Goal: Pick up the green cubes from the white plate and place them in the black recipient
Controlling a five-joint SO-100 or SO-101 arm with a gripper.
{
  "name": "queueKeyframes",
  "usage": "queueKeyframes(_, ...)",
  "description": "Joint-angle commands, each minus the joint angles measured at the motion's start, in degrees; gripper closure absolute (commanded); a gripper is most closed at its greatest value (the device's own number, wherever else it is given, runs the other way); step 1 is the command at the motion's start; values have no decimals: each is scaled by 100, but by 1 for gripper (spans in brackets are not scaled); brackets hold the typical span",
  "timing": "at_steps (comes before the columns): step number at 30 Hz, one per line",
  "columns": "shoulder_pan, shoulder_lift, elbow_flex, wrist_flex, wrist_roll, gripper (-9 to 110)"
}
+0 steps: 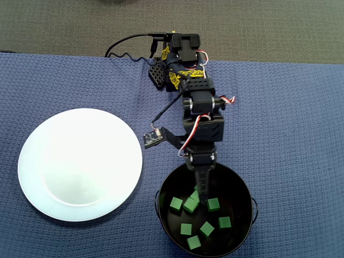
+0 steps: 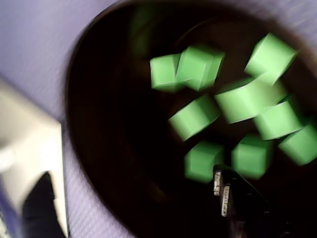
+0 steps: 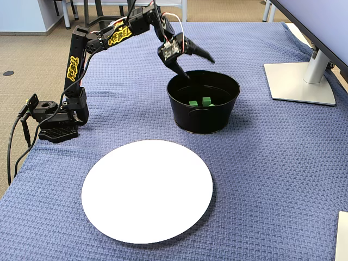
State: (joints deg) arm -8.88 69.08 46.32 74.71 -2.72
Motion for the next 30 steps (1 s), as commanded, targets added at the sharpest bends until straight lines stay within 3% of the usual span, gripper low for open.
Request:
queueKeyframes(1, 141, 984, 167, -26, -9, 71)
queueKeyframes(7, 1160, 3340, 2514, -97, -272, 101)
queueKeyframes(17, 2751, 6328, 6803, -650, -1661, 102)
queueKeyframes(24, 2654, 8895, 9246, -290, -1837, 102)
queueKeyframes(30, 2338, 10345, 10090, 510, -1784, 102)
